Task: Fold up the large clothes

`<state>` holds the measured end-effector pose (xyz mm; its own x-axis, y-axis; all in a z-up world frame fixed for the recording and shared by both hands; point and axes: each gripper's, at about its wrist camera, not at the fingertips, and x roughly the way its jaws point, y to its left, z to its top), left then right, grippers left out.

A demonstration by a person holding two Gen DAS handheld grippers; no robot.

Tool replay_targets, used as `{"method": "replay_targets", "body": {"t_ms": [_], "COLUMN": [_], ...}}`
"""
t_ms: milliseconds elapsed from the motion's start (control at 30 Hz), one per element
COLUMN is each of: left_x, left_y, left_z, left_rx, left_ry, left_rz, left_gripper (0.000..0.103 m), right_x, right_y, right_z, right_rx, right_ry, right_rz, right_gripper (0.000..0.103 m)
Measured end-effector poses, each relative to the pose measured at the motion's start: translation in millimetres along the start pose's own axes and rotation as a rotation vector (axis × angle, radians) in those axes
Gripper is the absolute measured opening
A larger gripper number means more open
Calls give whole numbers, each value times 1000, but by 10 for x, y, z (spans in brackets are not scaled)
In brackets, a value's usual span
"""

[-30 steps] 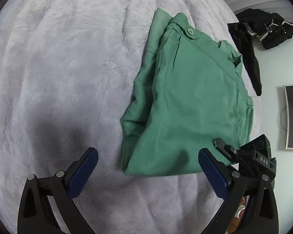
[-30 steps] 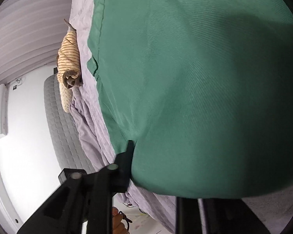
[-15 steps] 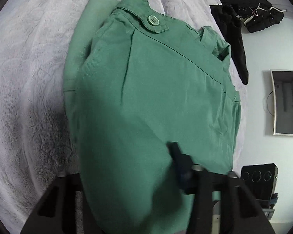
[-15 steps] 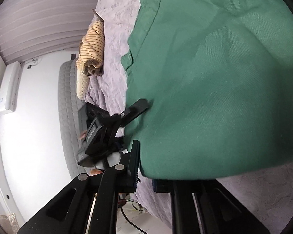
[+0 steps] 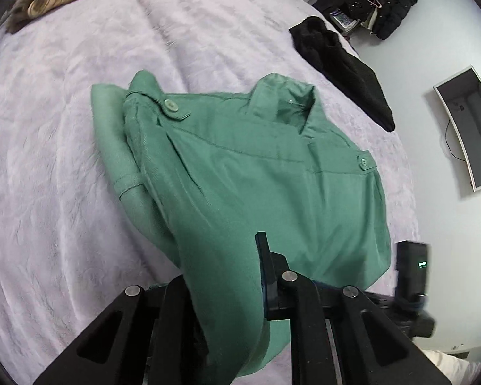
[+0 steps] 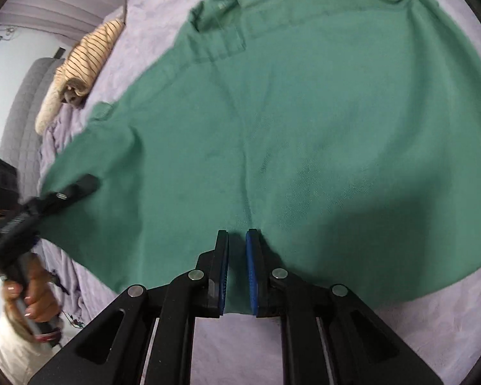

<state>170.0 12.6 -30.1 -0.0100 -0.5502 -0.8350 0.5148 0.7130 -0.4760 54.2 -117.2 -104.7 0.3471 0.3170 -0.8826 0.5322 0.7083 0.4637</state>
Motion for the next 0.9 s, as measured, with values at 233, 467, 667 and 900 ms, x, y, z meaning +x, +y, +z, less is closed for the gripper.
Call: {"method": "replay_targets", "body": {"t_ms": [233, 467, 667, 900], "left_x": [44, 741, 1763, 1646], "left_y": [-1160, -2445, -3022, -3019], "left_z": [163, 123, -143, -322], "left_rx": [212, 464, 565, 585], "left_ry": [-38, 29, 182, 137], "left_rz": [2, 1, 34, 78], "left_gripper": [18, 18, 18, 19], "right_x": [136, -569, -921, -1104], "right_y": [-183, -983, -1874, -2329], "right_z": [6, -202, -490, -574], "right_rx": [36, 232, 412, 459], "right_ry": [11, -126, -209, -229], "right_rz": [101, 307, 306, 355], "right_gripper": [13, 13, 13, 13]}}
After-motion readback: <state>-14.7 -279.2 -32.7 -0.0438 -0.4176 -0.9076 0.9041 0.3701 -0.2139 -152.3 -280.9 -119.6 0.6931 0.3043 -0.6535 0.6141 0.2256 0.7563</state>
